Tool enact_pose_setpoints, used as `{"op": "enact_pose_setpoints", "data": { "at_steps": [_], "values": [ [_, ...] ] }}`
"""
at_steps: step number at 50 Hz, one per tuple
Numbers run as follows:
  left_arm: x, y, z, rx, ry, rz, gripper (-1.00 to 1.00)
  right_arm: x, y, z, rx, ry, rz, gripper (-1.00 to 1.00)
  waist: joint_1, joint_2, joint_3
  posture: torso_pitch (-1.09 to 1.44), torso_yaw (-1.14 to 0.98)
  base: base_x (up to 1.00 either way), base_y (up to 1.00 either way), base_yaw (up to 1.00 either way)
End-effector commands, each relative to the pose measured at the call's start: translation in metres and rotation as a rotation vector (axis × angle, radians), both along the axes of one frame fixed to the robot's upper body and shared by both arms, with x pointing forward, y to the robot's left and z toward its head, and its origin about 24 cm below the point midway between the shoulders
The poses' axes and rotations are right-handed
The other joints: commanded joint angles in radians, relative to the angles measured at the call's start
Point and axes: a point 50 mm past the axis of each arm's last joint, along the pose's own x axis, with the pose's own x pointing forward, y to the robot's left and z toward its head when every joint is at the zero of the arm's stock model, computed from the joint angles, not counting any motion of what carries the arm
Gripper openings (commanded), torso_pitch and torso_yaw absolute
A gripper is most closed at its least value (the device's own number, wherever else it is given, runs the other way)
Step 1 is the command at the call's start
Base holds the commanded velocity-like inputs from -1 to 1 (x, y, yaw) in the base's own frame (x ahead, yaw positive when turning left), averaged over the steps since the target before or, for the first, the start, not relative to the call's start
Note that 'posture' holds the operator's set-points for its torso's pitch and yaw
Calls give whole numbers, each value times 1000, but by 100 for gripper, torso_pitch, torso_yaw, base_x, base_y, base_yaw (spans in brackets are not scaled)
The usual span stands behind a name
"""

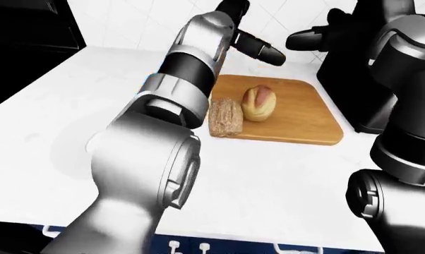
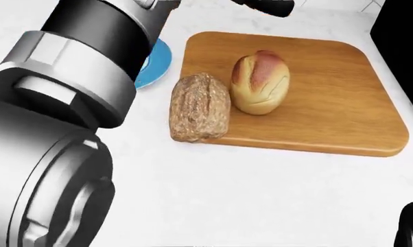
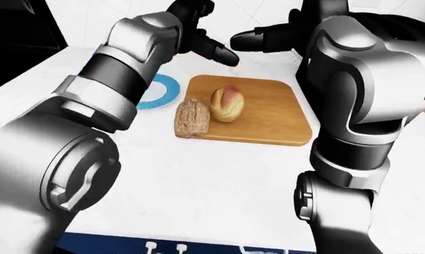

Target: Place all breads on the cutting board.

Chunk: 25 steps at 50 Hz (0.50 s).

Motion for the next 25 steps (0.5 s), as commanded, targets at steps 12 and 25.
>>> {"op": "enact_pose_setpoints", "data": {
  "at_steps": [12,25],
  "values": [
    [-7,78,86,-234,-255,237,100,-3,26,40,-83,-100,10,100,-8,27,-26,0,0,0,0,0],
    [-50,125,91,-326,-436,356,100,-28,30,49,-140,-161,7,100,-24,57,-20,0,0,0,0,0]
  ]
}}
